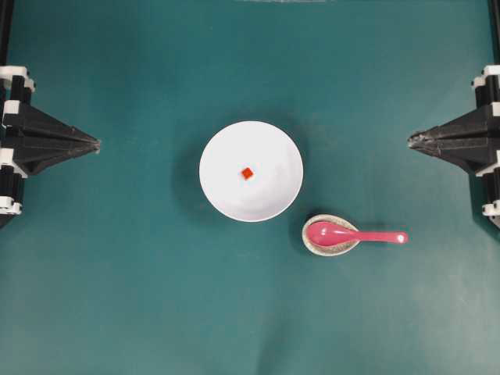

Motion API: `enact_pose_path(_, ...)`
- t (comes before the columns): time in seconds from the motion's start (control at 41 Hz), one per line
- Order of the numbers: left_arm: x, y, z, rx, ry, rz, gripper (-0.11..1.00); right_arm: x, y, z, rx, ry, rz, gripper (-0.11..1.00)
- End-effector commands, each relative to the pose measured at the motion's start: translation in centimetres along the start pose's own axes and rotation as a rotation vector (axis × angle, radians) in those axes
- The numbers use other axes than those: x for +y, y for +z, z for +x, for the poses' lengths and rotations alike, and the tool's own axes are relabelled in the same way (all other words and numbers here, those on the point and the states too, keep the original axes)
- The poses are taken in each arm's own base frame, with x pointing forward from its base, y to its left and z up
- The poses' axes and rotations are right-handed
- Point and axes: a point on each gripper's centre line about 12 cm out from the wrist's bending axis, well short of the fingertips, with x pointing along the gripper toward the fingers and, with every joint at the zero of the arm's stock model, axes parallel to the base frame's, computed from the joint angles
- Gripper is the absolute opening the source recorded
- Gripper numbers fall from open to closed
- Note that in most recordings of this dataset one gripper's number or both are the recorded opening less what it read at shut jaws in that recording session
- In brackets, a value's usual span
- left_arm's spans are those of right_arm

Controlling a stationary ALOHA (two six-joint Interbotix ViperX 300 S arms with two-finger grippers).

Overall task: Grip the spoon and scoop the red block from the bowl with right arm.
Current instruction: 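Move the right gripper toward the pink spoon handle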

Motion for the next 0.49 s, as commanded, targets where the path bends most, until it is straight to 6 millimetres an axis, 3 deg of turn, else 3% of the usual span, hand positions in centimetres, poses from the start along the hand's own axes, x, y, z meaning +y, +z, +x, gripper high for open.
enact_pose_path(0.0, -0.17, 0.80, 0.55, 0.014, -0.009, -0.004, 0.00, 0.11, 1.03, 0.28, -0.028, 0.005, 0.016, 0.00)
enact_pose_path(0.464, -0.16, 0.17, 0.55, 0.124, -0.009, -0.002, 0.00, 0.09, 1.19, 0.34, -0.031, 0.004, 0.022, 0.00)
